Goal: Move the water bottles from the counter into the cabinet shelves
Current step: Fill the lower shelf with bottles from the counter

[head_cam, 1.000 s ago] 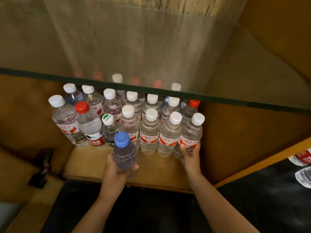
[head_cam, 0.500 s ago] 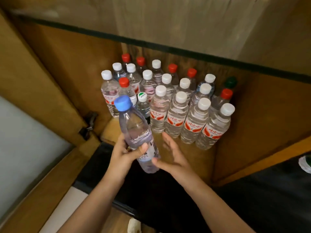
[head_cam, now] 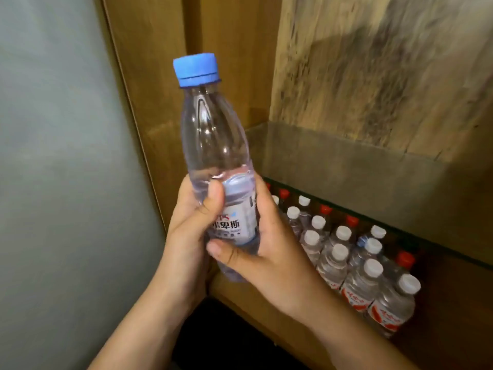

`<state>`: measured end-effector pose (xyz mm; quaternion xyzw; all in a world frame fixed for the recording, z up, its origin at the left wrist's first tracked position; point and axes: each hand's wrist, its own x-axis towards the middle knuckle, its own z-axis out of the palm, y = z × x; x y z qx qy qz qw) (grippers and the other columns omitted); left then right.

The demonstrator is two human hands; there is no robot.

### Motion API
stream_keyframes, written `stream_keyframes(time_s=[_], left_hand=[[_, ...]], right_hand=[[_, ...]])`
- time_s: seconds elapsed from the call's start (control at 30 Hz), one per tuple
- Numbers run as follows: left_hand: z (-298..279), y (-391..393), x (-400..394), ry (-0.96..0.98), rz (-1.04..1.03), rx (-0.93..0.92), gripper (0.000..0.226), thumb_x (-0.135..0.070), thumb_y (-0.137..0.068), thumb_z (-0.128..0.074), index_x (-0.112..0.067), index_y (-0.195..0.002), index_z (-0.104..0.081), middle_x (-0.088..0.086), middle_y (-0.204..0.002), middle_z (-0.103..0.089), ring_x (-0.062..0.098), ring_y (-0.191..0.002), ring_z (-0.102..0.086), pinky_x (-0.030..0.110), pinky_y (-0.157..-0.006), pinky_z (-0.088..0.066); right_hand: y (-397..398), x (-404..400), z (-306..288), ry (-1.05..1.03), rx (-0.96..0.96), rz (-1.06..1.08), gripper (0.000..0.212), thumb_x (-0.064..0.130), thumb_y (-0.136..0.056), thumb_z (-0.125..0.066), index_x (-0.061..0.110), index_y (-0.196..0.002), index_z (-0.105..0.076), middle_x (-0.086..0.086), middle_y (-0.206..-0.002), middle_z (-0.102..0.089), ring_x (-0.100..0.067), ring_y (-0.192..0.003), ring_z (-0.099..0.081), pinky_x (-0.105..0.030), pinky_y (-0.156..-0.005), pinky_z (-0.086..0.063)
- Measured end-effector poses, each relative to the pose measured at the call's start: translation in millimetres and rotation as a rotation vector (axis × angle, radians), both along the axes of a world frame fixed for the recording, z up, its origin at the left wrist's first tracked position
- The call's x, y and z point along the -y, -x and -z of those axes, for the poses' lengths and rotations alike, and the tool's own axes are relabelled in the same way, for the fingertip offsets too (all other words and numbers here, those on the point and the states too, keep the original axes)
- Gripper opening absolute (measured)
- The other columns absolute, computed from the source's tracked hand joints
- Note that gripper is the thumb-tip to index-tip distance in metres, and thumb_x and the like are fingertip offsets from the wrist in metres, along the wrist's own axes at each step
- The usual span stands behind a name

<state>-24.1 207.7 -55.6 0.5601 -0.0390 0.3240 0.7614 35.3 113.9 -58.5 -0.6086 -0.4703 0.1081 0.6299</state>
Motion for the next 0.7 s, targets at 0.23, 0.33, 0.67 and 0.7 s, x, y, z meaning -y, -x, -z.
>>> stream_keyframes(time_s=[0.23, 0.33, 0.67, 0.7], left_hand=[[-68, -23, -3, -0.044, 0.338, 0.236, 0.084, -0.057, -0.076, -0.027, 0.0, -0.137, -0.032, 0.021, -0.136, -0.047, 0.025, -0.124, -0.051, 0.032, -0.103, -0.043], [-91, -54, -18, -0.076, 0.368, 0.257, 0.076, -0.056, -0.082, -0.018, -0.002, -0.131, -0.039, 0.017, -0.127, -0.053, 0.02, -0.116, -0.056, 0.027, -0.097, -0.047], [-67, -138, -90, -0.788, -0.303, -0.164, 0.053, -0.051, -0.094, -0.024, -0.025, -0.137, -0.04, -0.005, -0.14, -0.042, 0.007, -0.13, -0.036, 0.018, -0.099, -0.025], [-64, -145, -95, -0.873, -0.354, -0.216, 0.05, -0.047, -0.096, -0.026, -0.022, -0.137, -0.04, -0.002, -0.139, -0.044, 0.012, -0.129, -0.039, 0.022, -0.099, -0.029]], right_hand=[[-18, -7, -71, -0.115, -0.081, 0.104, 0.057, 0.031, -0.069, -0.072, 0.031, -0.12, -0.047, 0.008, -0.112, -0.067, -0.006, -0.103, -0.064, -0.027, -0.087, -0.053], [-39, -16, -98, -0.191, -0.104, 0.173, 0.063, 0.029, -0.059, -0.075, 0.021, -0.115, -0.049, 0.0, -0.105, -0.069, -0.011, -0.096, -0.067, -0.027, -0.08, -0.055], [-136, -57, -120, -0.215, -0.074, 0.547, 0.053, 0.012, -0.076, -0.073, 0.013, -0.116, -0.038, -0.011, -0.114, -0.059, -0.023, -0.099, -0.062, -0.039, -0.09, -0.051], [-145, -62, -123, -0.217, -0.086, 0.571, 0.052, 0.011, -0.076, -0.073, 0.012, -0.115, -0.038, -0.011, -0.113, -0.059, -0.021, -0.096, -0.063, -0.037, -0.088, -0.052]])
